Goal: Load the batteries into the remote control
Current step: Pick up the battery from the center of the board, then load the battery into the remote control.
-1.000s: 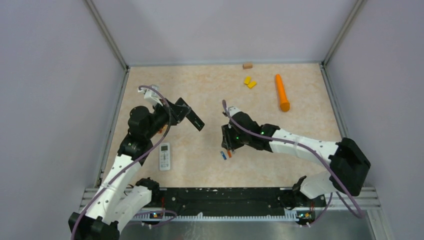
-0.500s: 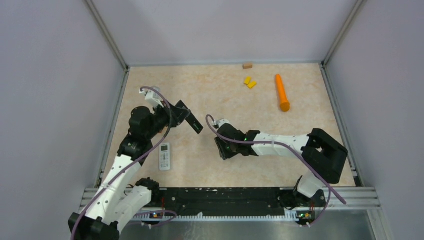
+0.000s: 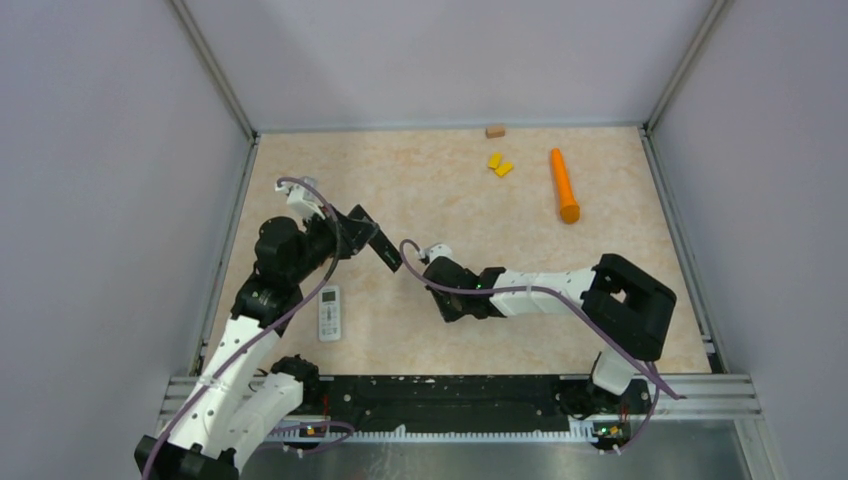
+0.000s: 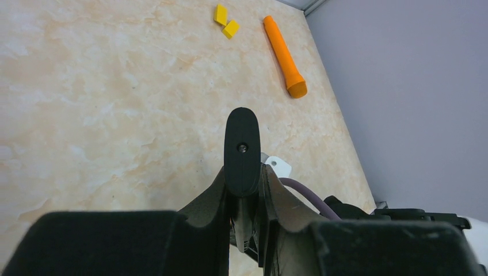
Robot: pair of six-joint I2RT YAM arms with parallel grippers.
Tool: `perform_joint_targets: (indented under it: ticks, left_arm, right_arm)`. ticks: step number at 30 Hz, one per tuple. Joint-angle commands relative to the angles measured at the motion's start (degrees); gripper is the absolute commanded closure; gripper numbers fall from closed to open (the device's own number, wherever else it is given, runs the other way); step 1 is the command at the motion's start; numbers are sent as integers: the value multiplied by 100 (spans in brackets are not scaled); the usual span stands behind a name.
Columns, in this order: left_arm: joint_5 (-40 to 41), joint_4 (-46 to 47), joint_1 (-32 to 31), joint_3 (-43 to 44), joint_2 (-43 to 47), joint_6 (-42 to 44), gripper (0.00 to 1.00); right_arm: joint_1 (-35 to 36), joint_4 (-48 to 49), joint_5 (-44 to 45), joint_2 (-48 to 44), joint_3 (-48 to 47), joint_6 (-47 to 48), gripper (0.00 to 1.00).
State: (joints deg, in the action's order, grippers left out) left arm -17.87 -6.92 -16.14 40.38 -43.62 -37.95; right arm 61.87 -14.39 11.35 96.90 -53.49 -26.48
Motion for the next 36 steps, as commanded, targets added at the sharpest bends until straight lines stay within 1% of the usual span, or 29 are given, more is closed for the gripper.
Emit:
perform_joint_targets:
  ticks: [1, 3, 5, 9, 12, 14, 16, 17, 20, 23, 27, 36]
  left_arm:
    - [108, 77, 32, 125, 97, 54, 100]
    - [108, 99, 32, 118, 80, 51, 100]
    - [96, 132, 32, 117, 41, 52, 100]
    - [-10, 222, 36, 168, -108, 85, 100]
    - [-364, 419, 32, 223, -267, 121, 100]
    - [-890, 864, 32, 169, -355, 106, 100]
    - [-1420, 1341, 32, 110, -486, 8, 100]
    - [-1630, 1490, 32, 103, -552, -44, 100]
    - [-2133, 1841, 32, 107, -707, -196, 100]
    - [-2380, 2255, 32, 50, -814, -479, 100]
    - [-2699, 2712, 32, -19, -941, -852, 100]
    - [-2866, 3041, 32, -150, -892, -1117, 100]
  right_arm:
    - [75, -153, 489, 187, -168, -68, 94]
    - [79, -196, 737, 80, -139, -110, 100]
    - [79, -62, 916, -190, -22, -64, 100]
    - [80, 690, 866, -1225, 389, 387, 100]
    - [69, 1354, 573, -2107, 702, 875, 100]
    - [71, 1987, 328, -2744, 969, 1230, 100]
    - [69, 2633, -34, -3311, 1245, 1608, 100]
    - [67, 2861, -366, -3539, 1386, 1809, 100]
    - [70, 3384, -912, -4076, 1615, 2298, 100]
    - [70, 3879, -1351, -4459, 1857, 2600, 100]
    - [69, 4324, -1626, -4688, 2030, 2792, 100]
    - [71, 4302, -1741, -4744, 1996, 2692, 100]
